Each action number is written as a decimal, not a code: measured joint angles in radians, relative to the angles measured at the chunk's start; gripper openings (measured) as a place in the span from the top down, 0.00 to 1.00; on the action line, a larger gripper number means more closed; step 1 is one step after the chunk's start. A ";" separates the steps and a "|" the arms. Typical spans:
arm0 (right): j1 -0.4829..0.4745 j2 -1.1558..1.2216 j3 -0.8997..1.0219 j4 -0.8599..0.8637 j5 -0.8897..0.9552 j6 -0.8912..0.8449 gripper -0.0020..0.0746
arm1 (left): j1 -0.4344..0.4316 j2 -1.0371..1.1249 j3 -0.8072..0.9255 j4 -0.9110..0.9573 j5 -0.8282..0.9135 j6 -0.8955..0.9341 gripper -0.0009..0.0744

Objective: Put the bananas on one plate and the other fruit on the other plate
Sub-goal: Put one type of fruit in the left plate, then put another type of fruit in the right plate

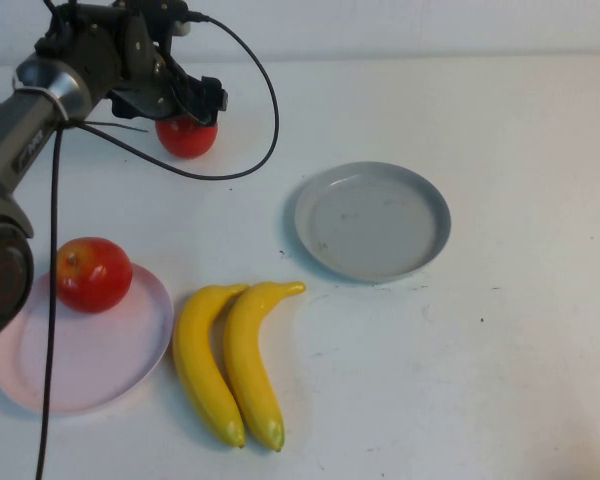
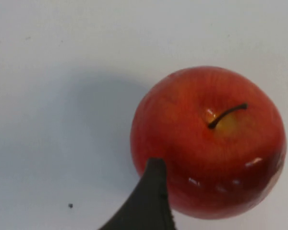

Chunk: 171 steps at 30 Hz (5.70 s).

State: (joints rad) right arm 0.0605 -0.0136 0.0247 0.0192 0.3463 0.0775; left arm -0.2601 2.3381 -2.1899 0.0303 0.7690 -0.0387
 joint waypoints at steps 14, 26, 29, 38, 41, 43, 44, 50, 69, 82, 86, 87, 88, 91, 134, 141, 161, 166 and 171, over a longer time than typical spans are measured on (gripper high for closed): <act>0.000 0.000 0.000 0.000 0.000 0.000 1.00 | 0.017 0.048 0.000 0.034 -0.031 -0.016 0.11; 0.000 0.000 0.000 0.000 0.000 0.000 1.00 | 0.018 0.069 0.000 0.018 -0.082 -0.018 0.11; 0.000 0.000 0.000 0.000 0.000 0.000 1.00 | 0.018 0.071 0.000 0.016 -0.093 -0.018 0.11; 0.000 0.000 0.000 0.000 0.000 0.000 1.00 | 0.018 0.078 0.000 0.016 -0.111 -0.018 0.24; 0.000 0.000 0.000 0.000 0.000 0.000 1.00 | 0.018 0.078 0.000 0.016 -0.111 -0.018 0.24; 0.000 0.000 0.000 0.000 0.000 0.000 1.00 | 0.018 0.078 0.000 0.016 -0.111 -0.018 0.24; 0.000 0.000 0.000 0.000 0.000 0.000 1.00 | 0.018 0.078 0.000 0.016 -0.111 -0.018 0.24; 0.000 0.000 0.000 0.000 0.000 0.000 1.00 | 0.018 0.065 0.000 0.016 -0.075 -0.018 0.24; 0.000 0.000 0.000 0.000 0.000 0.000 1.00 | -0.124 -0.298 0.127 0.149 0.280 -0.020 0.24; 0.000 0.000 0.000 0.000 0.000 0.000 1.00 | -0.199 -0.903 0.793 0.175 0.341 -0.099 0.24; 0.000 0.000 0.000 0.000 0.000 0.000 1.00 | -0.199 -1.043 0.967 0.181 0.368 -0.140 0.24; 0.000 0.000 0.000 0.000 0.000 0.000 1.00 | -0.199 -1.071 1.007 0.181 0.368 -0.148 0.24; 0.000 0.000 0.000 0.000 0.000 0.000 1.00 | -0.199 -1.093 1.044 0.181 0.368 -0.155 0.24; 0.000 0.000 0.000 0.000 0.000 0.000 1.00 | -0.199 -1.120 1.130 0.181 0.366 -0.189 0.24; 0.000 0.000 0.000 0.000 0.000 0.000 1.00 | -0.095 -0.999 1.351 0.235 -0.033 -0.246 0.10; 0.000 0.000 0.000 0.000 0.000 0.000 1.00 | -0.095 -1.222 1.323 0.198 0.110 -0.246 0.10; 0.000 0.000 0.000 0.000 0.000 0.000 1.00 | -0.095 -1.753 1.376 0.137 0.266 -0.248 0.98; 0.000 0.000 0.000 0.000 0.000 0.000 1.00 | -0.095 -1.756 1.380 0.148 0.273 -0.255 0.99; 0.000 0.000 0.000 0.000 0.000 0.000 1.00 | -0.095 -1.778 1.455 0.153 -0.002 -0.158 0.99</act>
State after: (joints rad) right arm 0.0605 -0.0136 0.0247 0.0192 0.3463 0.0775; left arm -0.3547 0.5602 -0.7349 0.1830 0.7667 -0.1962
